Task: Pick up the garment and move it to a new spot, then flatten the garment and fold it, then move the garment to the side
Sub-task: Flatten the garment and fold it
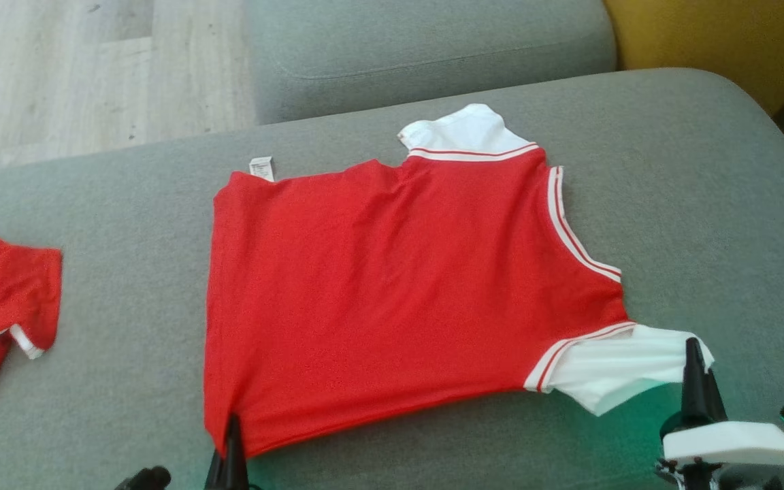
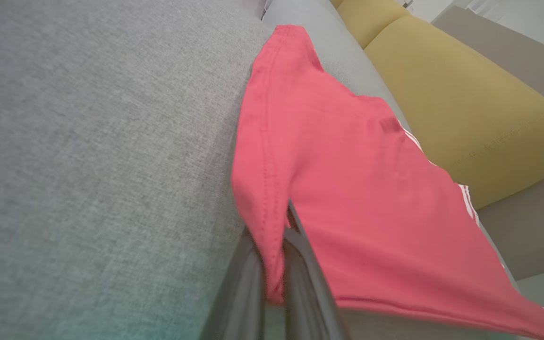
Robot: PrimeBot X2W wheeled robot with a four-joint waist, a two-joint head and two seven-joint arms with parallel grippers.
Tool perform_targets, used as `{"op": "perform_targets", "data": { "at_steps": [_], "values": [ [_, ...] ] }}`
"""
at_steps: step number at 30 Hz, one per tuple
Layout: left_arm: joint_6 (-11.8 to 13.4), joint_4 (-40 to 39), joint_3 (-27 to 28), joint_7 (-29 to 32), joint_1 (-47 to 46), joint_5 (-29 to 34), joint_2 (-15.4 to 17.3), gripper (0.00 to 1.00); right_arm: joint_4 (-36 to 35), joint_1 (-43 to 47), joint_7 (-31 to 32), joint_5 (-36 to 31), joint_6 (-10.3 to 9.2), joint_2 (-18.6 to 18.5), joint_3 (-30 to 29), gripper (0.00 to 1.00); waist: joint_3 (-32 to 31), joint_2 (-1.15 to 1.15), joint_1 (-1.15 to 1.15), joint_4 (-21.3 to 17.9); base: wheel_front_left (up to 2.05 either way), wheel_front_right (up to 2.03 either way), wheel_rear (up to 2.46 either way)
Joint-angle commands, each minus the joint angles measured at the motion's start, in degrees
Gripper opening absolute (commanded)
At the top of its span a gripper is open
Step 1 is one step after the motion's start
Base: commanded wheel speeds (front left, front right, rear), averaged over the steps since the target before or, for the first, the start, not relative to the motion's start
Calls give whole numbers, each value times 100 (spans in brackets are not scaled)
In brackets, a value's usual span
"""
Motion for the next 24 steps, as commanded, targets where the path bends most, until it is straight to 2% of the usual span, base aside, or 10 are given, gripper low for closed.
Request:
{"op": "perform_targets", "data": {
  "at_steps": [1, 8, 21, 24],
  "values": [
    [11, -187, 132, -39, -126, -121, 50, 0, -249, -187, 3, 35, -4, -78, 66, 0, 4, 0, 0, 59, 0, 0, 0],
    [11, -255, -208, -39, -532, -404, 49, 0, -240, -571, 109, 21, -4, 52, 125, 0, 151, 0, 0, 206, 0, 0, 0],
    [11, -260, -712, -39, -1416, -1298, 49, 0, 507, -1725, -11, -107, -4, 250, 251, 0, 668, 0, 0, 355, 0, 0, 0],
    [11, -252, -710, -39, -1630, -1574, 49, 35, 742, -1989, -49, -133, -4, 263, 255, 0, 792, 0, 0, 364, 0, 0, 0]
  ]
}}
